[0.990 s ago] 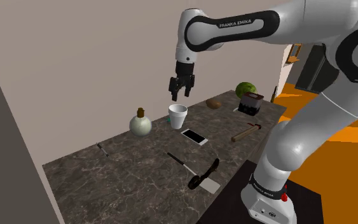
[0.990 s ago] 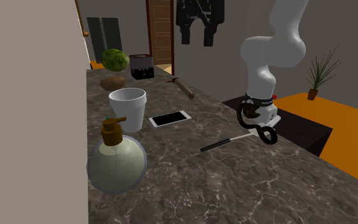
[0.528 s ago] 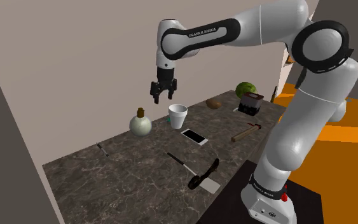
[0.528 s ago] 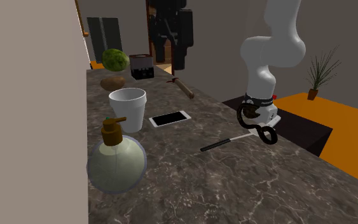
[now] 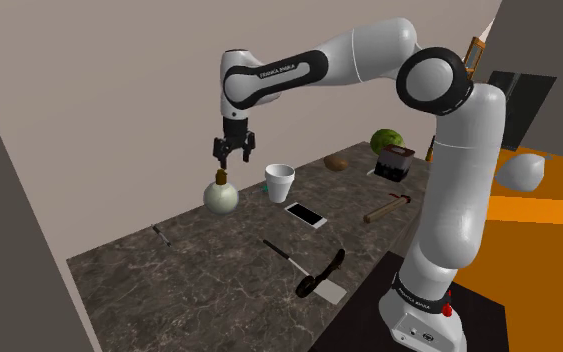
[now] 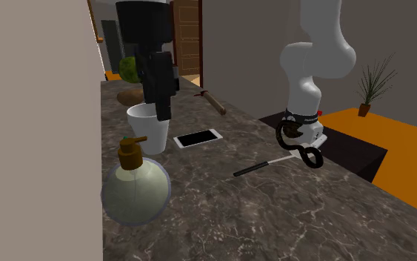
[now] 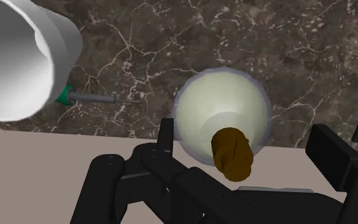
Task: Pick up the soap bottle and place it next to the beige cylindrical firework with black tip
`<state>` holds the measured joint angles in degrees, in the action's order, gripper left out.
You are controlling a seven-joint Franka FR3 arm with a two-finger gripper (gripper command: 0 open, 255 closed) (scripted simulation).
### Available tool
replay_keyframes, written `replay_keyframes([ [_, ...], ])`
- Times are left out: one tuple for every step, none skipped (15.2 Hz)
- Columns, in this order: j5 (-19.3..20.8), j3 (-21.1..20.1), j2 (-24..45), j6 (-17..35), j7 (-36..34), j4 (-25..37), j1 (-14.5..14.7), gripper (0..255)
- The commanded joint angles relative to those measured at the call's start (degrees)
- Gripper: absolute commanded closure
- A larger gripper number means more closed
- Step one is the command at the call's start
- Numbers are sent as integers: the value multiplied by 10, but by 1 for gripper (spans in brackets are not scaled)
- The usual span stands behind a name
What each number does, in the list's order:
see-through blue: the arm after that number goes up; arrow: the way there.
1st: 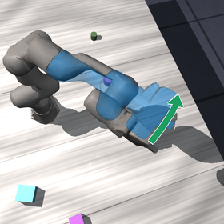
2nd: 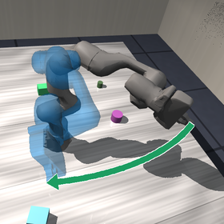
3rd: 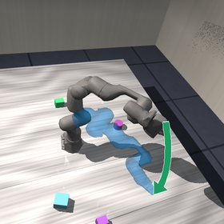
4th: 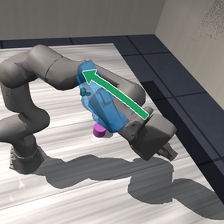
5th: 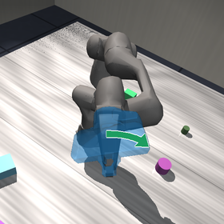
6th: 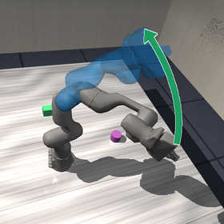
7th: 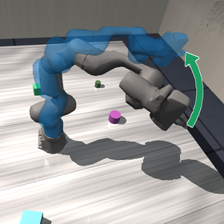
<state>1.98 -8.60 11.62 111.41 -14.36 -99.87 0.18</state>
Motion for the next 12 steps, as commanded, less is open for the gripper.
replay_keyframes([
  [11, 0, 54, -6, -12, 59, 6, 0],
  [15, 2, 79, -9, -16, 86, 8, 0],
  [19, 3, 104, -13, -20, 114, 11, 0],
  [23, 4, 130, -18, -23, 144, 14, 0],
  [25, 5, 143, -21, -25, 160, 16, 0],
  [25, 6, 144, -14, -25, 155, 16, 0],
  [26, 6, 146, -7, -25, 149, 16, 0],
  [26, 6, 148, -1, -25, 144, 16, 0],
  [26, 6, 149, 6, -26, 139, 16, 0],
  [27, 7, 151, 13, -26, 134, 15, 0],
  [27, 7, 153, 20, -26, 130, 15, 0],
  [28, 7, 156, 26, -26, 125, 15, 0],
])
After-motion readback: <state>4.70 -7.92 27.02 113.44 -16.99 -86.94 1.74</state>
